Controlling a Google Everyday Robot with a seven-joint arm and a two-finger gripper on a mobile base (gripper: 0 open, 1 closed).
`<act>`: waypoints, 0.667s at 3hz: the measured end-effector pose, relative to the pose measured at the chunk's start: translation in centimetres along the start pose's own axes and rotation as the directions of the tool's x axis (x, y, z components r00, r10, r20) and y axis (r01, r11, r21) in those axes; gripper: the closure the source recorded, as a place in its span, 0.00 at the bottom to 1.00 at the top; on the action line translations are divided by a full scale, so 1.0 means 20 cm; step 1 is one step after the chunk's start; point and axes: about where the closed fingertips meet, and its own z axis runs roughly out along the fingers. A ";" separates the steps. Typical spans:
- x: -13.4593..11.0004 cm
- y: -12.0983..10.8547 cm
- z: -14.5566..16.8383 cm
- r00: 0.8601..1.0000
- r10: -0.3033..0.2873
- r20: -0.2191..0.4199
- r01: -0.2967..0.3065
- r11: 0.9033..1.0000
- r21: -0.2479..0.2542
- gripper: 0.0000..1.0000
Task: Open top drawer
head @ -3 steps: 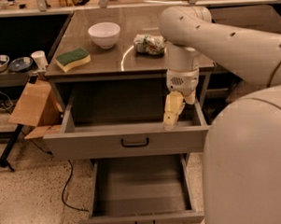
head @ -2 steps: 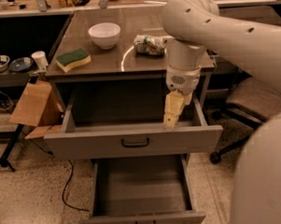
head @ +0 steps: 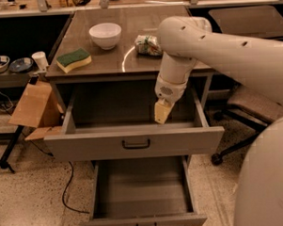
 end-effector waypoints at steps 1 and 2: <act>-0.12 -0.09 0.10 0.998 -0.014 0.065 0.012 0.999 0.037 0.88; -0.15 -0.13 0.20 0.994 -0.020 0.104 0.016 0.999 0.037 1.00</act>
Offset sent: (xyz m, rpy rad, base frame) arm 0.0487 0.0274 -0.0590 0.1204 -0.1110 -0.0007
